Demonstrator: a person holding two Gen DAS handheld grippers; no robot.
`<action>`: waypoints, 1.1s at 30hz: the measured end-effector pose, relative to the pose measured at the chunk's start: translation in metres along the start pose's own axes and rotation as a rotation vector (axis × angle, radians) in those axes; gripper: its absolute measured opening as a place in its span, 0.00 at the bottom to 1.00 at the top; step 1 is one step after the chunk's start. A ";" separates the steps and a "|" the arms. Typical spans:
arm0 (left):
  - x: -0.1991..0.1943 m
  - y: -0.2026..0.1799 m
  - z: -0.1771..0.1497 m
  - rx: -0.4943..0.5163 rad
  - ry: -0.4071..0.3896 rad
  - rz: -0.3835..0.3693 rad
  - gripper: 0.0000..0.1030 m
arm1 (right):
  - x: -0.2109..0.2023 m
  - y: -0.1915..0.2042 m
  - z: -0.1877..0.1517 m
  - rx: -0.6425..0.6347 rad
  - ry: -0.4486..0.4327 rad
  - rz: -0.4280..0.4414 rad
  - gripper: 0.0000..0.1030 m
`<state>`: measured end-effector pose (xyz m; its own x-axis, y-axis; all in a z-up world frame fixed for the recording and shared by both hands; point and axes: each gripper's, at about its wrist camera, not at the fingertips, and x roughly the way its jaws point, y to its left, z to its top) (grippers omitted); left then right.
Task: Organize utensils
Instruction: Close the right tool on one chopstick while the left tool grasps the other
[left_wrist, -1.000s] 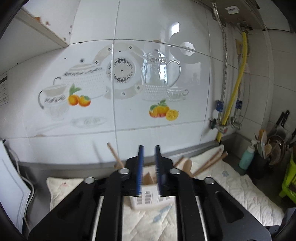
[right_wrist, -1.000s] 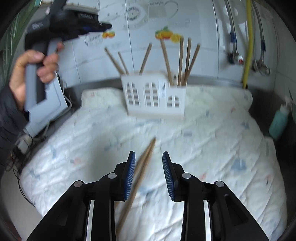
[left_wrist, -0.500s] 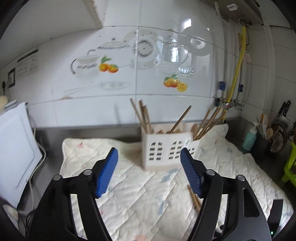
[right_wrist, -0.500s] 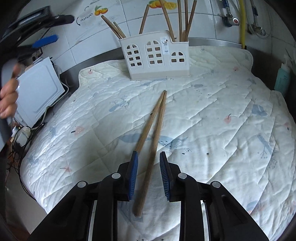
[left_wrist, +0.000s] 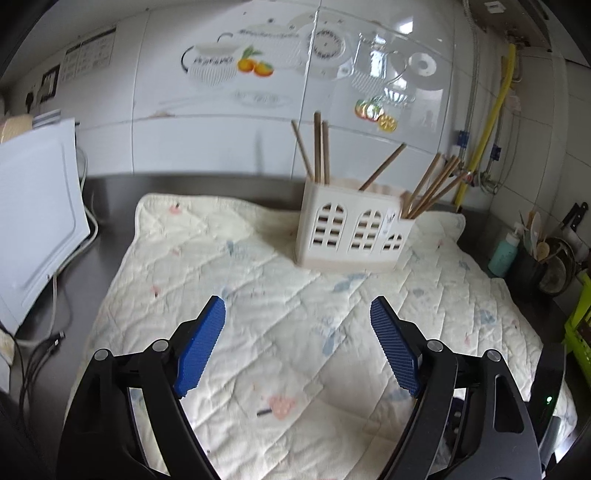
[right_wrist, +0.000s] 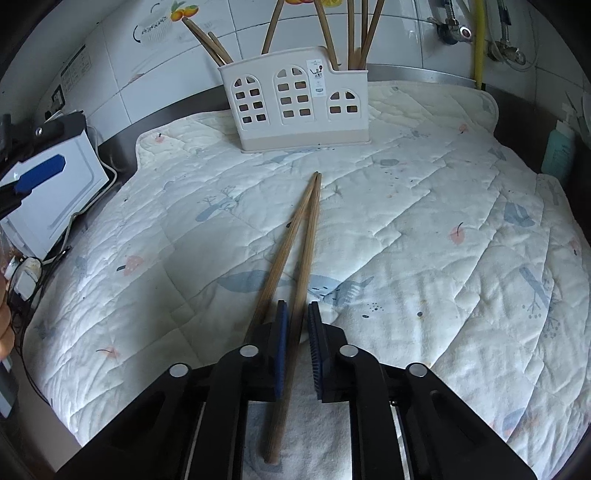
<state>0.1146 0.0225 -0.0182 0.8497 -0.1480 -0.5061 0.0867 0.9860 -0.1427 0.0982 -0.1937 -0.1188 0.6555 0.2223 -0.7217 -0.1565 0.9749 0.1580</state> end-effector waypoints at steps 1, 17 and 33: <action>0.001 0.000 -0.003 0.002 0.005 0.006 0.78 | 0.001 0.000 0.000 -0.001 -0.001 -0.002 0.09; 0.014 -0.053 -0.063 0.040 0.149 -0.127 0.73 | -0.033 -0.026 -0.002 0.013 -0.064 -0.016 0.06; 0.066 -0.111 -0.099 0.064 0.324 -0.248 0.25 | -0.073 -0.048 0.002 0.005 -0.152 -0.007 0.06</action>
<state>0.1095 -0.1039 -0.1195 0.5925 -0.3884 -0.7058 0.3092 0.9186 -0.2460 0.0592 -0.2571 -0.0719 0.7610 0.2143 -0.6123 -0.1486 0.9764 0.1570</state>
